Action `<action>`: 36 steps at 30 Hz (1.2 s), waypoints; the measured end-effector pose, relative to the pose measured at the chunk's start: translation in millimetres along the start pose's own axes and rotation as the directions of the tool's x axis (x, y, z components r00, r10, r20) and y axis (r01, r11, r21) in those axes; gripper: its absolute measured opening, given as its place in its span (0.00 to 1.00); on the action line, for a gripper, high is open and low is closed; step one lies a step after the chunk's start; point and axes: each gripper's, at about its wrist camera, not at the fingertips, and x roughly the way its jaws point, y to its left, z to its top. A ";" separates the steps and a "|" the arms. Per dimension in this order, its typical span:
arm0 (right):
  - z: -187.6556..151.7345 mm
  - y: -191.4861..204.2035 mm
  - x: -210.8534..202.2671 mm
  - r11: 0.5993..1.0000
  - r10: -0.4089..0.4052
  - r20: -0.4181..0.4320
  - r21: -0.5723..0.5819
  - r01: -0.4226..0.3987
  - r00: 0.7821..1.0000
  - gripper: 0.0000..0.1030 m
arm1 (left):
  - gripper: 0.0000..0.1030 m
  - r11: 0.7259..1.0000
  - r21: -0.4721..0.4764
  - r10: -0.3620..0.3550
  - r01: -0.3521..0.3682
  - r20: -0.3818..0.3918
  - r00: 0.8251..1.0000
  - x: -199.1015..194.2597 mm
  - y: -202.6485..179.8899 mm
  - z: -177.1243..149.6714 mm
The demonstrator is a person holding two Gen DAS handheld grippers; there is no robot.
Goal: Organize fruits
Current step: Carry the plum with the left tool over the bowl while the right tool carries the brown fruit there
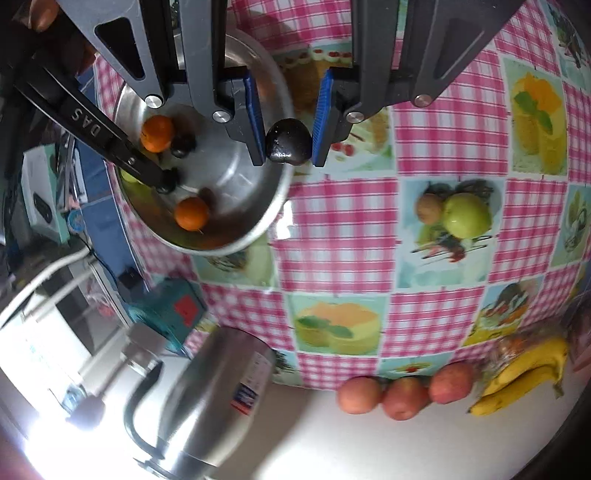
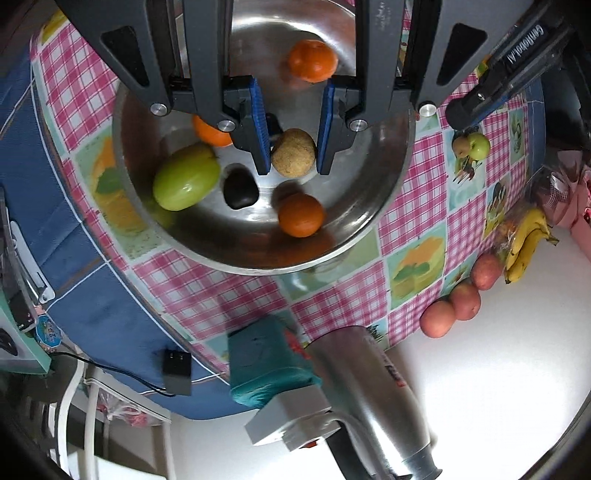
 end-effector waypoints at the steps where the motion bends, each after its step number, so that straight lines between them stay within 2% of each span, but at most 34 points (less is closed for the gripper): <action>1: 0.4 -1.5 -0.4 1.000 -0.001 0.002 0.002 0.001 1.000 0.26 | 0.26 1.000 0.014 0.002 -0.002 -0.002 1.000 0.5 -4.8 -0.8; 8: 0.7 -2.2 -2.9 1.000 -0.003 0.008 -0.008 0.003 1.000 0.26 | 0.26 0.998 0.065 0.018 -0.017 -0.008 1.000 2.6 -22.8 -2.7; 27: -2.4 7.1 2.5 0.998 -0.022 0.001 -0.067 0.022 1.000 0.26 | 0.27 0.996 0.082 0.031 -0.028 -0.037 0.999 12.5 -28.2 -6.4; 32: -2.9 8.1 4.7 0.997 0.007 -0.013 -0.081 -0.009 1.000 0.26 | 0.27 0.996 0.086 0.036 -0.032 -0.043 0.998 14.4 -28.5 -6.6; 36: -3.2 11.7 3.8 0.993 -0.009 0.000 -0.114 0.009 1.000 0.26 | 0.27 0.996 0.087 0.041 -0.036 -0.047 0.998 15.4 -28.5 -6.7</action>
